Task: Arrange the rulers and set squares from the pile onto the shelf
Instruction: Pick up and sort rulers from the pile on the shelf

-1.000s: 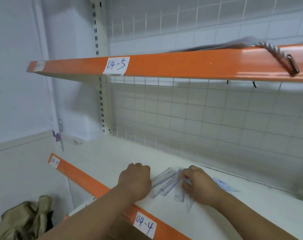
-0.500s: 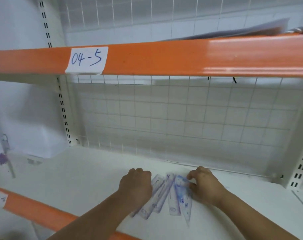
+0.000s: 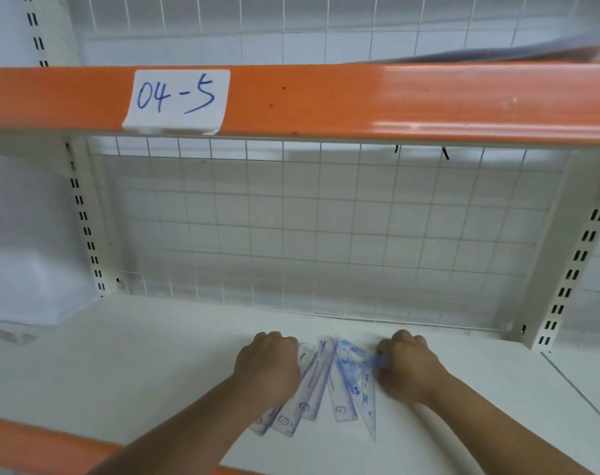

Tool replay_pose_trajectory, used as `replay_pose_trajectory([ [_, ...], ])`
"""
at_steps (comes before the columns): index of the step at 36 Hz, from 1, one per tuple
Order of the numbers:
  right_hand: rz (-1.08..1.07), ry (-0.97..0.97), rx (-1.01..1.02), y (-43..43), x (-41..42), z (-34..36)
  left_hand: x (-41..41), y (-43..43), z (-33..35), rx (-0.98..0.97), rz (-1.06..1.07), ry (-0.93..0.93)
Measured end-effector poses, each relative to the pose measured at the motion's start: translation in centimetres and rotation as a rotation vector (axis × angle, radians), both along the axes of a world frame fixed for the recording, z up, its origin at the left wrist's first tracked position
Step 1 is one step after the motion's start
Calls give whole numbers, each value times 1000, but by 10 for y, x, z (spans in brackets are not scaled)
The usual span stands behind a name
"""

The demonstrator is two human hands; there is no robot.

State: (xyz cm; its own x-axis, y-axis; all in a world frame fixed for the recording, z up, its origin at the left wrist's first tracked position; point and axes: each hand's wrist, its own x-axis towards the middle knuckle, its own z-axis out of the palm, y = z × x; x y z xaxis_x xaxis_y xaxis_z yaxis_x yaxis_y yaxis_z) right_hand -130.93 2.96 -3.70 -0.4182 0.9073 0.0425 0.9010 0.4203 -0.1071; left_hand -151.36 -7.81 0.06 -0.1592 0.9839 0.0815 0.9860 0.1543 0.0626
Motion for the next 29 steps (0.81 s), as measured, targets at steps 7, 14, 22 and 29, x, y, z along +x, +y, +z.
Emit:
replay_pose_trajectory([
  [7,-28,-19,-31,5,11,-2,1,3,0,2,-16,-14],
  [14,25,-286,126,6,17,3,5,5,1,3,-27,-1],
  [22,267,-595,202,-11,12,21,5,5,-1,-6,-33,0],
  [29,250,-523,187,-11,12,19,2,5,-2,-17,-34,0],
])
